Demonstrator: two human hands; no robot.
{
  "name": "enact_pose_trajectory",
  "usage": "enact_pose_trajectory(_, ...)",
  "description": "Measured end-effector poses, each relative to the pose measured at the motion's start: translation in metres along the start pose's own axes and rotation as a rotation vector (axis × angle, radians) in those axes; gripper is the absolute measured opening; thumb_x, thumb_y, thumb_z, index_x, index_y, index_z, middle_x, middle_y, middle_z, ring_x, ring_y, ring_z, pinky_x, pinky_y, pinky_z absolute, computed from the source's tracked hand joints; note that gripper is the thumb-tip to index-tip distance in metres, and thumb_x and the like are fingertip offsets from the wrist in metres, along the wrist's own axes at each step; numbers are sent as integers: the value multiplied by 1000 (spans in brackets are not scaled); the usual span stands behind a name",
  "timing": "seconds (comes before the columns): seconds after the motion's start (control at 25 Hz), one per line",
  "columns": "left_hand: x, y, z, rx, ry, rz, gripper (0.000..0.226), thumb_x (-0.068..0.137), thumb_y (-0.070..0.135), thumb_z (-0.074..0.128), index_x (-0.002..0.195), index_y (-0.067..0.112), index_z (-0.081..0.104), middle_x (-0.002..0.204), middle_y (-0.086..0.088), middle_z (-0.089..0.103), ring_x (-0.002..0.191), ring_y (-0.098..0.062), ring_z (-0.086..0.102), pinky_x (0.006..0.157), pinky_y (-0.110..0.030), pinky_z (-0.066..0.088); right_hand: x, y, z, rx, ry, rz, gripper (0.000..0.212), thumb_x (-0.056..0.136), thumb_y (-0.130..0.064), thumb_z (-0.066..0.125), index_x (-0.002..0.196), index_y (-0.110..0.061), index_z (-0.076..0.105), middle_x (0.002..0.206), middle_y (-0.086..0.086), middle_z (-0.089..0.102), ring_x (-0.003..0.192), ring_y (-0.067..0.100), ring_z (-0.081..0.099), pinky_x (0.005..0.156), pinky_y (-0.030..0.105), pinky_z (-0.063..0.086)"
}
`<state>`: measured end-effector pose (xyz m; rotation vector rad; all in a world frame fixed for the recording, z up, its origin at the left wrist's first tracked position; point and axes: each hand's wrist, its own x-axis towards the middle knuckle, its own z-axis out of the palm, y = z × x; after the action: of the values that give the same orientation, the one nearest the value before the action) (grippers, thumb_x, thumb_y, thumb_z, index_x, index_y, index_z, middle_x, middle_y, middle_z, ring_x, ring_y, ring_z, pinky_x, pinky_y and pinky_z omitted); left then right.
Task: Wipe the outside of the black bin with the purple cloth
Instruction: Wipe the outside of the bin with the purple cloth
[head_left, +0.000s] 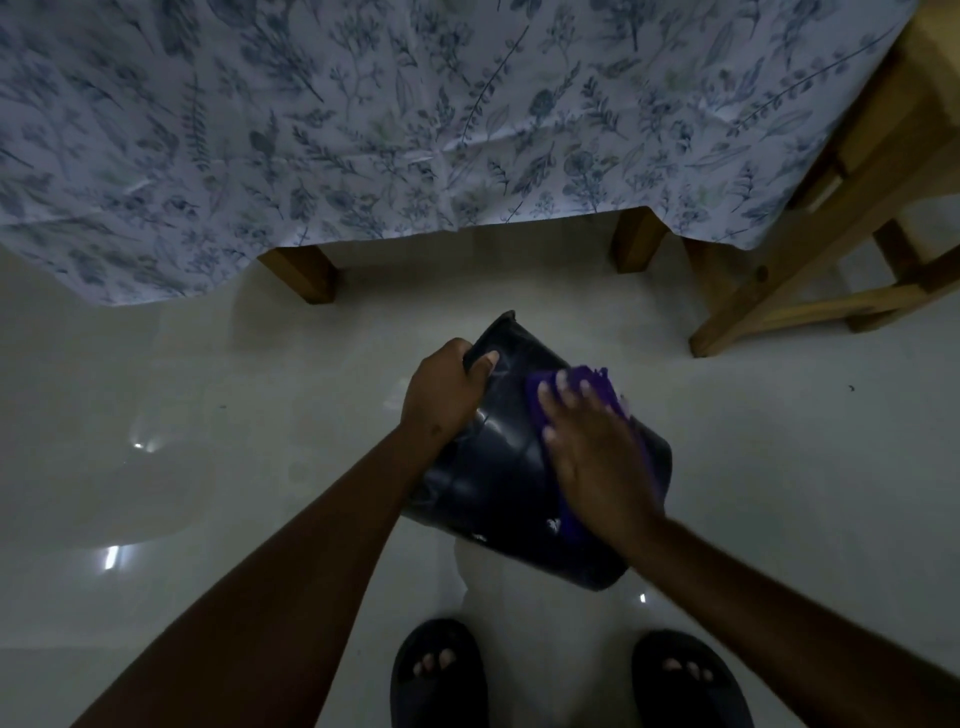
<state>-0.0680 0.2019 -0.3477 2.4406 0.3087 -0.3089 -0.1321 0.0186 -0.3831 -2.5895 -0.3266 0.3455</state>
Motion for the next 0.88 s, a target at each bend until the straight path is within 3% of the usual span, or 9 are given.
enact_pose_trajectory(0.08,1,-4,1,-19,9,22,25,96,37,49,87,14,53,74,0,56,67,-17,53,53,-22,38,-32,-9,5,-77,-9,-157,51,99,-39,18,148,-25,21,159,-2,20,148,20,13,118,45,17)
enact_pose_trajectory(0.16,-1,-1,0,-24,7,51,25,96,36,49,89,13,54,75,0,56,67,-16,53,53,-20,37,-4,1,0,-54,-7,-180,50,99,-34,21,147,-23,25,157,1,25,146,21,20,117,45,20)
enact_pose_trajectory(0.36,-3,7,-1,4,20,21,31,97,38,48,92,9,57,79,-3,60,70,-19,56,56,-21,38,82,26,-23,272,-213,215,47,103,-33,19,150,-26,21,158,1,25,144,21,26,116,34,20)
enact_pose_trajectory(0.48,3,7,1,34,24,-30,27,95,38,49,84,13,53,70,4,53,68,-16,52,51,-21,33,24,-3,-6,34,-2,4,50,99,-34,19,149,-24,22,157,-5,20,146,16,16,118,37,14)
enact_pose_trajectory(0.56,10,13,-4,-33,-18,-39,28,94,38,51,88,11,57,78,-1,59,73,-18,55,56,-23,38,12,-3,-7,-45,22,-117,52,98,-36,18,148,-24,23,157,-6,20,146,16,15,119,40,11)
enact_pose_trajectory(0.68,-8,13,-11,-236,-139,-56,31,95,37,52,110,10,58,98,-4,64,84,-18,60,71,-27,48,60,23,-24,133,-101,3,47,102,-34,23,149,-30,23,158,-3,25,145,17,22,119,41,19)
enact_pose_trajectory(0.8,-35,-3,-9,-200,-69,-64,27,96,37,51,111,14,55,97,2,60,75,-2,53,61,-15,39,83,29,-25,194,-149,126,46,102,-34,24,148,-30,26,156,0,31,143,20,30,117,40,24)
enact_pose_trajectory(0.88,-26,-6,-8,-128,-9,-56,24,95,37,51,102,14,55,90,1,60,69,-1,50,58,-15,37,56,15,-14,132,-33,132,47,102,-32,25,148,-26,27,155,1,32,142,22,31,116,42,27)
